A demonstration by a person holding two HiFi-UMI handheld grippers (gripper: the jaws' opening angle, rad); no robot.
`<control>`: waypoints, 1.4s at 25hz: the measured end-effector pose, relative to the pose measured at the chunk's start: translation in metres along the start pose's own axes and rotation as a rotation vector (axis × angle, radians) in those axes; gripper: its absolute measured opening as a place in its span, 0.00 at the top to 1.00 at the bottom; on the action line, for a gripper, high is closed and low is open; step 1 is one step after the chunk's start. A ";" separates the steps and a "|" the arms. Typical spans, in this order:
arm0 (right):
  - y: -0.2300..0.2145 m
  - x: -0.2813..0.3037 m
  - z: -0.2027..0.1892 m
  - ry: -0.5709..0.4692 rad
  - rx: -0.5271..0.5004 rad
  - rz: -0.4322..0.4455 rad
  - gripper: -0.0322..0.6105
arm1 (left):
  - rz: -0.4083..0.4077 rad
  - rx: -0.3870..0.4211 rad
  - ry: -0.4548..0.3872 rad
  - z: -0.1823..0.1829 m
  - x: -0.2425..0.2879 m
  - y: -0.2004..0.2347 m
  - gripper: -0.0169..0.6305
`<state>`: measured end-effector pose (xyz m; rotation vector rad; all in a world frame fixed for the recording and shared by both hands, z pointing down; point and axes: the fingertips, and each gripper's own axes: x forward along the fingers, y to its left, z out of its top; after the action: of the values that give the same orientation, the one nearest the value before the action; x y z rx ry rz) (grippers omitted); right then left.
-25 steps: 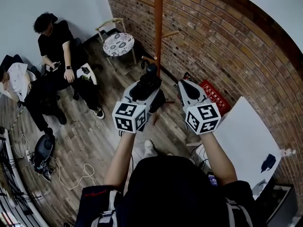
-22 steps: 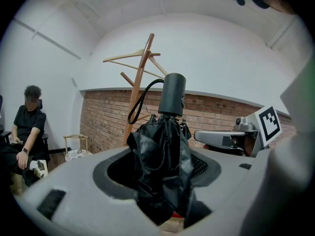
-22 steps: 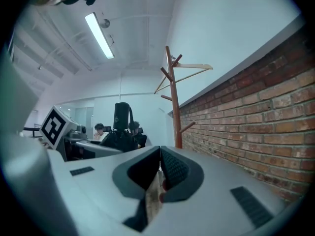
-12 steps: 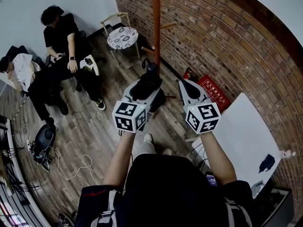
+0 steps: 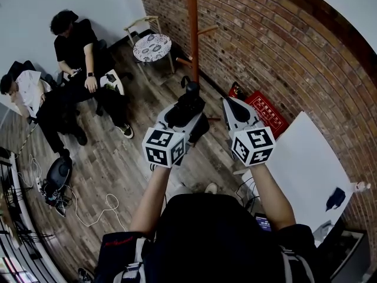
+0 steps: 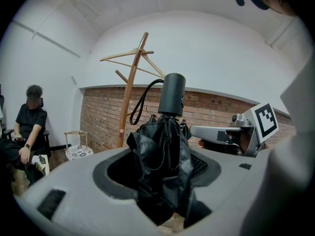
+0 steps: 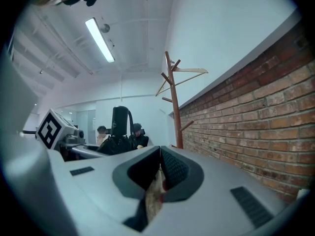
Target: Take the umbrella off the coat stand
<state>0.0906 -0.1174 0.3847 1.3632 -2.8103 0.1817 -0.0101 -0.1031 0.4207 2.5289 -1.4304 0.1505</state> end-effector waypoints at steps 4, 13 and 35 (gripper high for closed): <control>0.003 0.003 0.001 -0.002 0.002 -0.024 0.90 | -0.017 0.004 0.000 0.003 -0.004 0.005 0.54; 0.027 0.013 0.017 -0.031 -0.007 -0.049 0.90 | -0.056 -0.005 -0.003 0.008 -0.024 0.020 0.54; 0.055 0.013 0.025 -0.045 -0.038 -0.069 0.91 | -0.077 0.001 -0.031 0.016 -0.046 0.031 0.54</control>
<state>0.0398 -0.0965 0.3551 1.4712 -2.7816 0.0979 -0.0612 -0.0842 0.4003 2.5936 -1.3414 0.0985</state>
